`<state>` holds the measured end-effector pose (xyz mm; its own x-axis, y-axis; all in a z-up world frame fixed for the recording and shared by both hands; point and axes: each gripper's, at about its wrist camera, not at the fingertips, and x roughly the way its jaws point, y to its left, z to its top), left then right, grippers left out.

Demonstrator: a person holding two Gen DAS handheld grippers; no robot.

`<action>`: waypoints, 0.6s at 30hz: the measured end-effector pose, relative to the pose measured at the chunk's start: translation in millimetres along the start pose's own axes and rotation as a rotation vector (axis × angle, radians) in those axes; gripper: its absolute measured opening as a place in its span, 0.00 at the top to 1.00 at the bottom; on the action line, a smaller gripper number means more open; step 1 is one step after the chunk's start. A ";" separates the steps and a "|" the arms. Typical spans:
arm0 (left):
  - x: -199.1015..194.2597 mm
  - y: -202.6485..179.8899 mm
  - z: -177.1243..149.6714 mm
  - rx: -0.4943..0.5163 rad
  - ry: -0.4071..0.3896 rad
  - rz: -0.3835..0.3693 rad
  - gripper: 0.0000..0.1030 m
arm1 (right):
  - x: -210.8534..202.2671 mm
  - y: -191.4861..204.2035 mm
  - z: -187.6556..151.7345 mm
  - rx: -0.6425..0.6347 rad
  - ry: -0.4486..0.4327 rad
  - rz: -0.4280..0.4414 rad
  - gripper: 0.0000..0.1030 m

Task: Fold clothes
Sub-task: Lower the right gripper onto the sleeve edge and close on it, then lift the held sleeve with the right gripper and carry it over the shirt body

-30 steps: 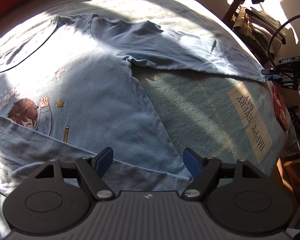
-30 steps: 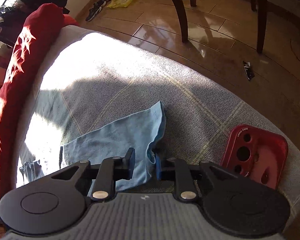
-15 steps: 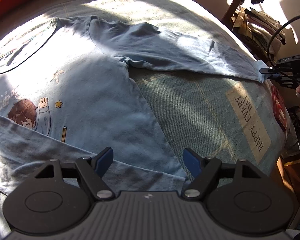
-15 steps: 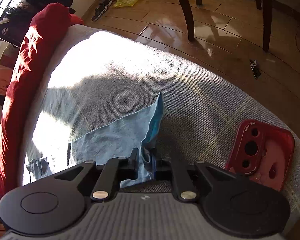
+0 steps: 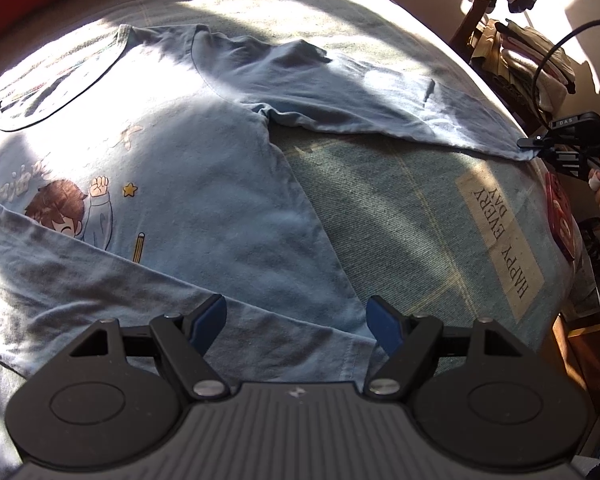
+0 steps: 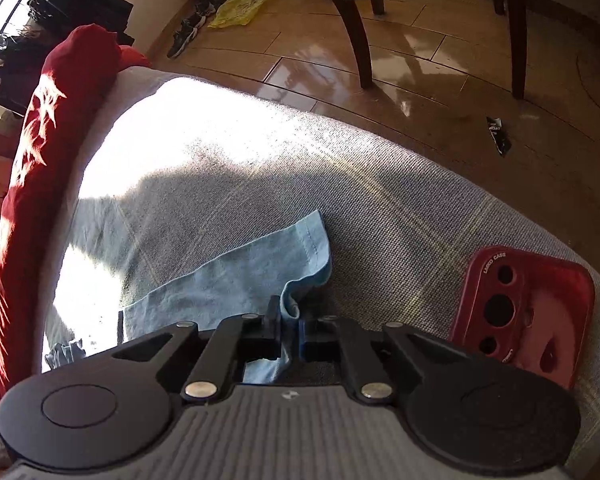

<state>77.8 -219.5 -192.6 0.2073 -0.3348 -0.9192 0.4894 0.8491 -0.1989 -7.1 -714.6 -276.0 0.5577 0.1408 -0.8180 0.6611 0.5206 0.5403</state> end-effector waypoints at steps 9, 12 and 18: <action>-3.0 -2.4 0.6 -0.022 -0.020 0.011 0.25 | -16.1 27.9 -6.8 -0.081 -0.013 0.054 0.95; -4.5 -0.9 -3.0 -0.024 -0.022 0.007 0.25 | -16.3 39.7 -11.0 -0.112 0.001 0.063 0.95; -16.7 14.0 -17.1 -0.035 -0.042 0.012 0.25 | -13.2 73.4 -27.5 -0.157 0.021 0.112 0.95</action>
<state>66.7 -195.1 -185.8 0.2491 -0.3408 -0.9065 0.4566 0.8668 -0.2004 20.2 -655.0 -231.0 0.6119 0.2219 -0.7592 0.5078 0.6258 0.5921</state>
